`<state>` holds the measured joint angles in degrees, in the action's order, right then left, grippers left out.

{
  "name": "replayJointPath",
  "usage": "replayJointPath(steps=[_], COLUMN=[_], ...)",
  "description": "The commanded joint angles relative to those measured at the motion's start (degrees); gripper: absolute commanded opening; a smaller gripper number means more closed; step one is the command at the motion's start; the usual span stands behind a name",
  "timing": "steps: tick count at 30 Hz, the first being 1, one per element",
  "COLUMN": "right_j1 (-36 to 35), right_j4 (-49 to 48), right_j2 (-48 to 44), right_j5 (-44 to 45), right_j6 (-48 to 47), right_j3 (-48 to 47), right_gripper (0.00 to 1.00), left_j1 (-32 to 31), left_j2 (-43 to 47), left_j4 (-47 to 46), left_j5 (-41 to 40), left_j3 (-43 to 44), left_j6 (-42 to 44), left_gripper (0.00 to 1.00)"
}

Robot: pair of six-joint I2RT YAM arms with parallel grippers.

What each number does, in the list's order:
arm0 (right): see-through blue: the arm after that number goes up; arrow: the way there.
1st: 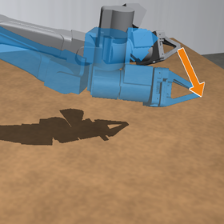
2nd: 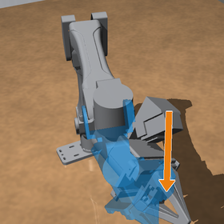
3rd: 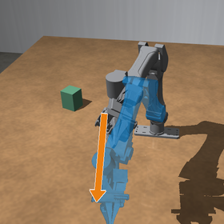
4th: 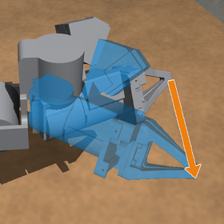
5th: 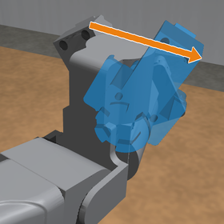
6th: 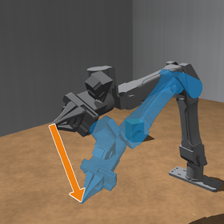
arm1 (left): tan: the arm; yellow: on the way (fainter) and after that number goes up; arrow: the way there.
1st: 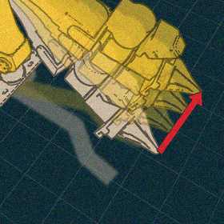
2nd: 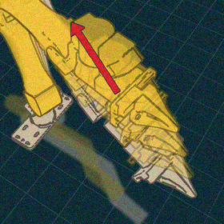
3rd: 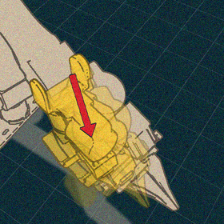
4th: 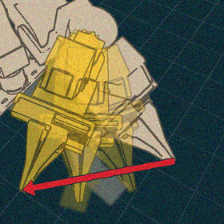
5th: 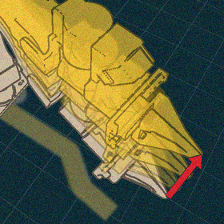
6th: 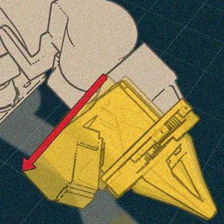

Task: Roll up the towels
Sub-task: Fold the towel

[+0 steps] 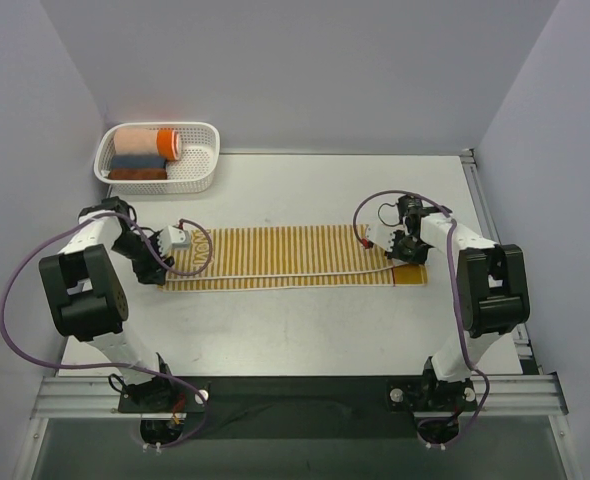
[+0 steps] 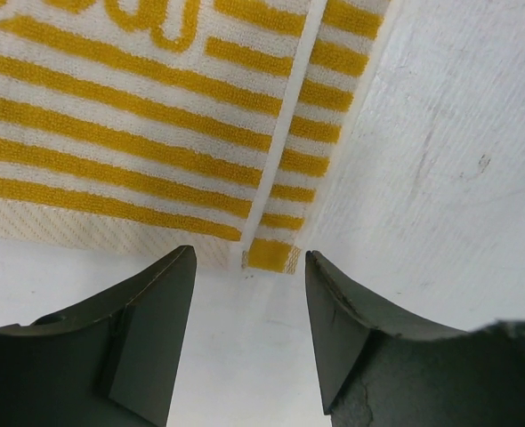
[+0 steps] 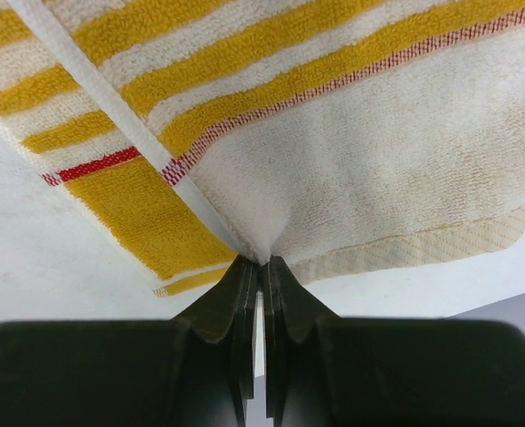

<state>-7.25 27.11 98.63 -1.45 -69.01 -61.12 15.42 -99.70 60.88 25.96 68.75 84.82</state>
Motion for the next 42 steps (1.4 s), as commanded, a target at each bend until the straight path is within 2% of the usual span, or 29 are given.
replayJointPath(steps=[1,9,13,17,22,27,28,30,31,35,42], right_j1=[-0.49,-0.4,-0.4,-0.23,-0.31,-0.31,-0.31,-0.31,-0.23,0.3,0.92], right_j4=[3.65,4.09,4.35,4.7,5.14,5.58,5.49,5.58,5.58,5.93,7.78], right_j2=[-0.98,-0.81,-0.54,-0.37,-0.19,-0.19,-0.19,-0.37,-0.45,-0.54,-2.21], right_j5=[0.57,0.49,0.4,0.22,-0.04,-0.48,-0.57,-0.57,-0.57,-0.92,-1.45], right_j6=[0.72,0.9,1.07,1.34,1.43,1.95,2.04,2.04,2.04,2.22,2.13], right_j3=[-1.72,-2.07,-2.42,-2.86,-3.3,-3.56,-3.56,-3.65,-3.83,-4.71,-6.46], right_gripper=[0.0,0.0,0.0,0.0,0.0,0.0,0.0,0.0,0.0,0.0,0.0], left_j1=[-1.26,-3.29,-3.64,-3.73,-3.82,-3.73,-3.64,-3.56,-3.47,-2.59,-0.13], left_j2=[1.09,1.26,1.18,1.17,1.26,1.7,1.88,2.49,2.75,3.46,3.99], left_j4=[-0.5,-5.41,-7.53,-8.94,-11.13,-12.71,-12.72,-12.63,-12.63,-11.84,-7.55], left_j5=[-0.9,-2.22,-2.93,-3.54,-4.24,-4.51,-4.34,-3.72,-3.46,-2.05,2.25], left_j3=[-1.24,-3.45,-4.5,-5.47,-6.26,-6.88,-6.88,-6.44,-6.26,-4.77,0.85], left_j6=[4.22,3.87,3.78,3.87,3.87,2.9,2.64,1.76,1.32,-0.44,-3.86], left_gripper=[0.63,0.61,0.57,0.47,0.44,0.26,0.2,0.15,0.08,0.0,0.0])
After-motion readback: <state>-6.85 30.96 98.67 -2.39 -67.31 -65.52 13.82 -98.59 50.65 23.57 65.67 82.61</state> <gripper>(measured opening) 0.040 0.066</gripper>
